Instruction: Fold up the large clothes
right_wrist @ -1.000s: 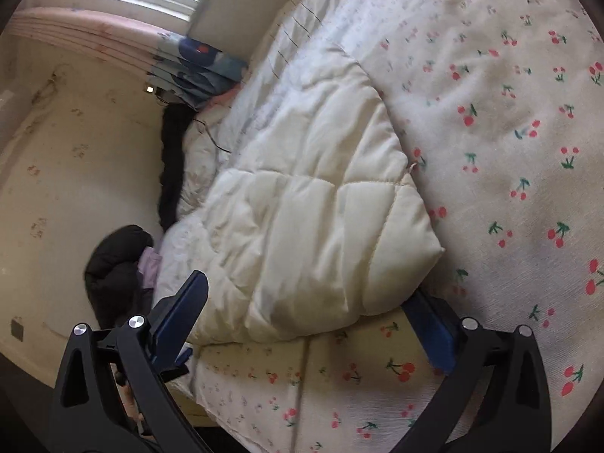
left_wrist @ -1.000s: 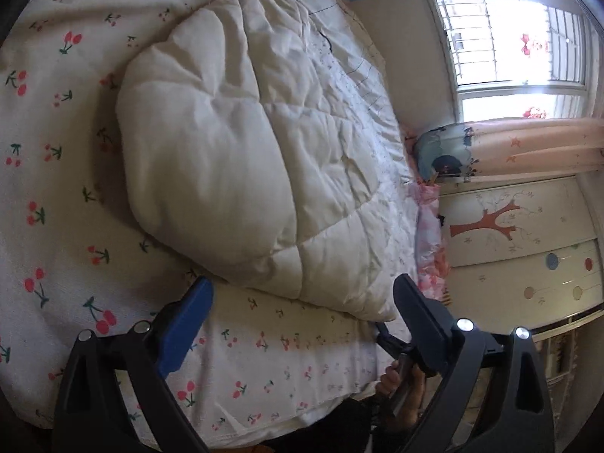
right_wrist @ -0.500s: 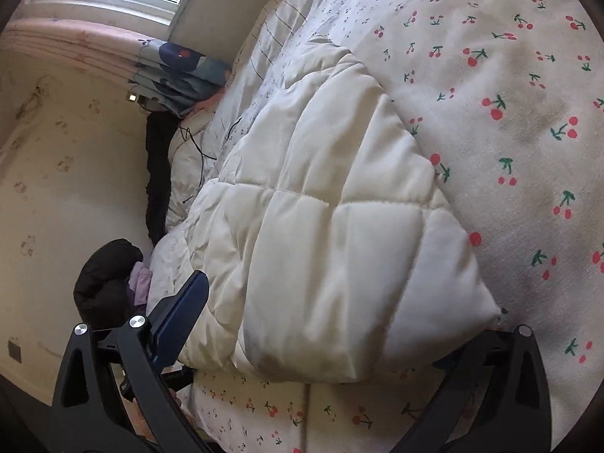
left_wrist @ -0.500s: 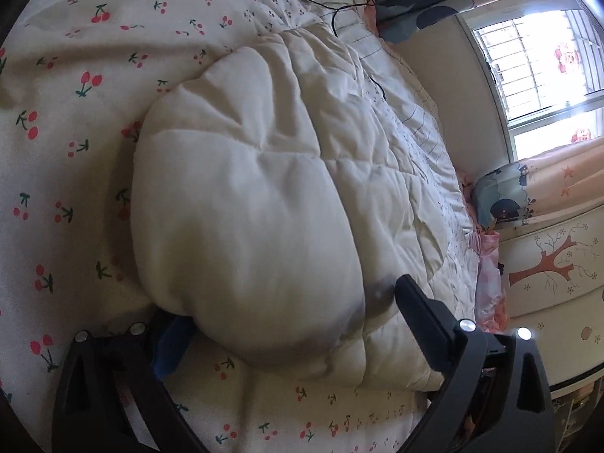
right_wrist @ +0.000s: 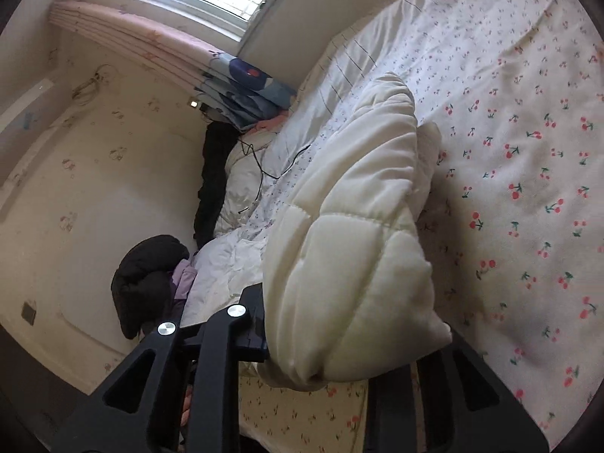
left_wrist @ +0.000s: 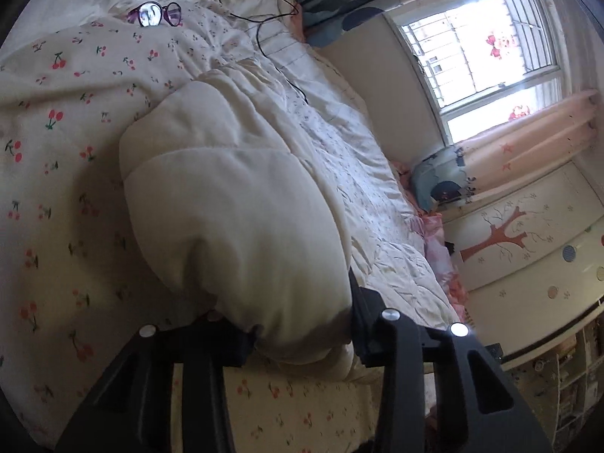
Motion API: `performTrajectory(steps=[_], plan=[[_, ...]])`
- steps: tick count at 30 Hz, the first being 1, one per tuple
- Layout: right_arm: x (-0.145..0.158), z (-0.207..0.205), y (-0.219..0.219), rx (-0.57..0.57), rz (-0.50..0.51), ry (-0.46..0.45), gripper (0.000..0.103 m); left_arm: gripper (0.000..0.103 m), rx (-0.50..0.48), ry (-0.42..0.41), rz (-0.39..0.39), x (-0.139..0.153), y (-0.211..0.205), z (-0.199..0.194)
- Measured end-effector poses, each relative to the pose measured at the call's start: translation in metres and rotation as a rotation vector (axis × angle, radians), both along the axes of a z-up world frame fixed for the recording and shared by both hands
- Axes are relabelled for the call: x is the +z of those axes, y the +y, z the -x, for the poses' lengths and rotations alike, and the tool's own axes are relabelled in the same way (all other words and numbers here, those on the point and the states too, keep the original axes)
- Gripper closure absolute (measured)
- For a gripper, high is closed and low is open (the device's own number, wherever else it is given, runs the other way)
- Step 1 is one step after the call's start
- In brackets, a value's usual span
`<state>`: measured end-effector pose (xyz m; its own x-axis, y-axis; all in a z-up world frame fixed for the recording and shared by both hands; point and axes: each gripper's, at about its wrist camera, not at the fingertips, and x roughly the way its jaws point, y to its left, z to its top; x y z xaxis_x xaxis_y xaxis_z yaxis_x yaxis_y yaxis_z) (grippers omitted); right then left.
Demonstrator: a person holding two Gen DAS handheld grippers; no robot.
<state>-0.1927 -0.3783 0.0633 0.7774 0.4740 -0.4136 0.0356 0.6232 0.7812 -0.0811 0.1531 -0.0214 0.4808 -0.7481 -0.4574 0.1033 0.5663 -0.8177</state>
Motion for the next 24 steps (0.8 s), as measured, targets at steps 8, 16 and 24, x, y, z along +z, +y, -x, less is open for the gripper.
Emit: performTrajectory(steps=[8,16,24], plan=[[-0.078,0.064,-0.026,-0.010,-0.116,0.212,0.060,0.048,-0.017,0.126,-0.050,-0.025,0.000,0.006],[-0.009,0.098,-0.034,-0.293,0.254,0.125,0.052,0.036,0.077,0.188,0.027,-0.041,0.014,0.015],[0.038,-0.070,0.116,0.079,0.662,0.046,0.043,0.021,0.199,0.155,-0.178,-0.035,-0.013,0.001]])
